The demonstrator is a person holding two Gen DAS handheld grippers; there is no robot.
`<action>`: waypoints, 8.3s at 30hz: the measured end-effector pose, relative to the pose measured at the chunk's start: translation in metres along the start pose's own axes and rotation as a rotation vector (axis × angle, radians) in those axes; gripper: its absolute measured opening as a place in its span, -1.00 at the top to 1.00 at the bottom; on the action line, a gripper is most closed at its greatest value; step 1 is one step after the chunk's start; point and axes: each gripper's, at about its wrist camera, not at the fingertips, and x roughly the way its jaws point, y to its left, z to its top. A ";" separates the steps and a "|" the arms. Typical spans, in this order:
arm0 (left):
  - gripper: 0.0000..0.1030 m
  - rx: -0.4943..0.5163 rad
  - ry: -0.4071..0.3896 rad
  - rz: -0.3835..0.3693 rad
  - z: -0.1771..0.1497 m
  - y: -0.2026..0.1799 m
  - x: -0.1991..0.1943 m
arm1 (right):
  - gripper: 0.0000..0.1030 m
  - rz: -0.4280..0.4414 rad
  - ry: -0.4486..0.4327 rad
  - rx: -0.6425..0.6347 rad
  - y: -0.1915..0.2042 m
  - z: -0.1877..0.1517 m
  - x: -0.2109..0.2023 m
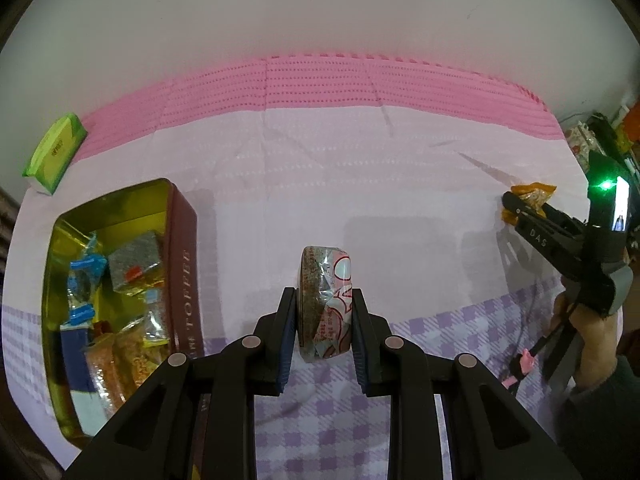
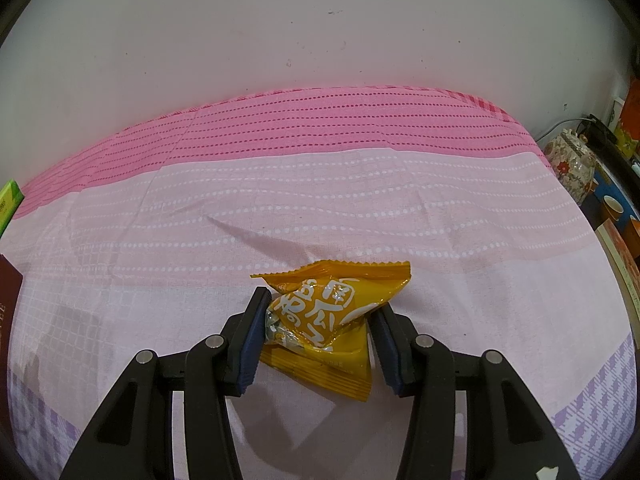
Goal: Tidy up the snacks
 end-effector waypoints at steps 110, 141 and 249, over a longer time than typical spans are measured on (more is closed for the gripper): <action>-0.04 -0.055 -0.078 0.252 -0.010 0.150 -0.041 | 0.07 -0.011 0.004 -0.016 0.001 0.002 0.002; -0.24 -0.187 -0.138 0.339 -0.060 0.212 -0.063 | 0.15 0.175 -0.035 -0.158 0.102 0.024 -0.067; -0.40 -0.215 -0.078 0.378 -0.107 0.207 -0.075 | -0.76 0.428 0.164 -0.468 0.301 -0.087 -0.139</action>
